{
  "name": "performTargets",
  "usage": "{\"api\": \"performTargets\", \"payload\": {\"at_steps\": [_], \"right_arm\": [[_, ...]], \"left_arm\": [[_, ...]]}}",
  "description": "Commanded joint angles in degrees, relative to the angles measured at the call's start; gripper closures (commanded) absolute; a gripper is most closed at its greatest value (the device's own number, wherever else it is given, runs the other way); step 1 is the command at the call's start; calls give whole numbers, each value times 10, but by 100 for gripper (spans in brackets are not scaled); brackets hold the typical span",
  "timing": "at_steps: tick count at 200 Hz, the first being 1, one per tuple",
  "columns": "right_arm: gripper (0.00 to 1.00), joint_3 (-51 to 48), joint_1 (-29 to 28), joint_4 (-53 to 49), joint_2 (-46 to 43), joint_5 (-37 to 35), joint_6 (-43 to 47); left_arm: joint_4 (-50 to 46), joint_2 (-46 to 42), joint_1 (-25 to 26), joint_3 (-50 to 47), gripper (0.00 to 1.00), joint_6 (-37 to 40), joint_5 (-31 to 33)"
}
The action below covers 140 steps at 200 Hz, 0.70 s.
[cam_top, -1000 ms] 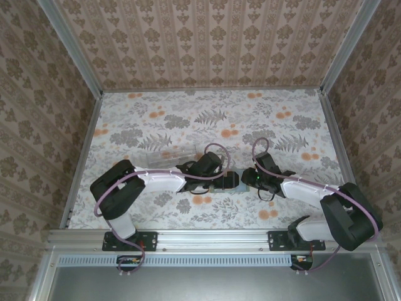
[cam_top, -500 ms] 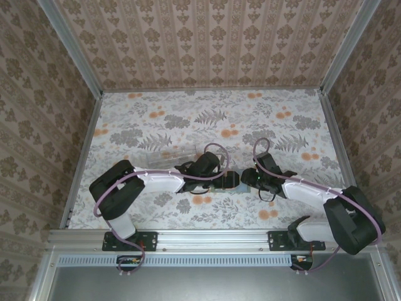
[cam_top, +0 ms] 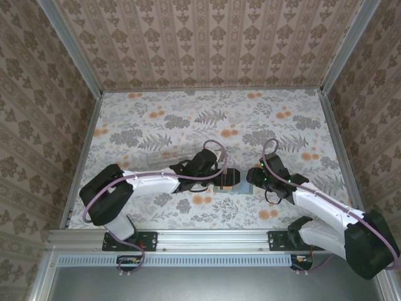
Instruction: Take the credit cards out of the card holder
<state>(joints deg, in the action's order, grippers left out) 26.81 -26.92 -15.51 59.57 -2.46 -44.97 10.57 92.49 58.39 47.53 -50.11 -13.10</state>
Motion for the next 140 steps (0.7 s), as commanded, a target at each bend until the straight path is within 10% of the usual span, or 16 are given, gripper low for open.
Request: {"api": "performTargets", "payload": {"at_steps": [1,140], "right_arm": [[48,19,-3,-30,-18,-3,13],[74,143,-137,26,124,50,25]], "left_arm": [[-4,-9,-6,-4,0,14,4],[-104,-216,-48,-107,10,17,124]]}}
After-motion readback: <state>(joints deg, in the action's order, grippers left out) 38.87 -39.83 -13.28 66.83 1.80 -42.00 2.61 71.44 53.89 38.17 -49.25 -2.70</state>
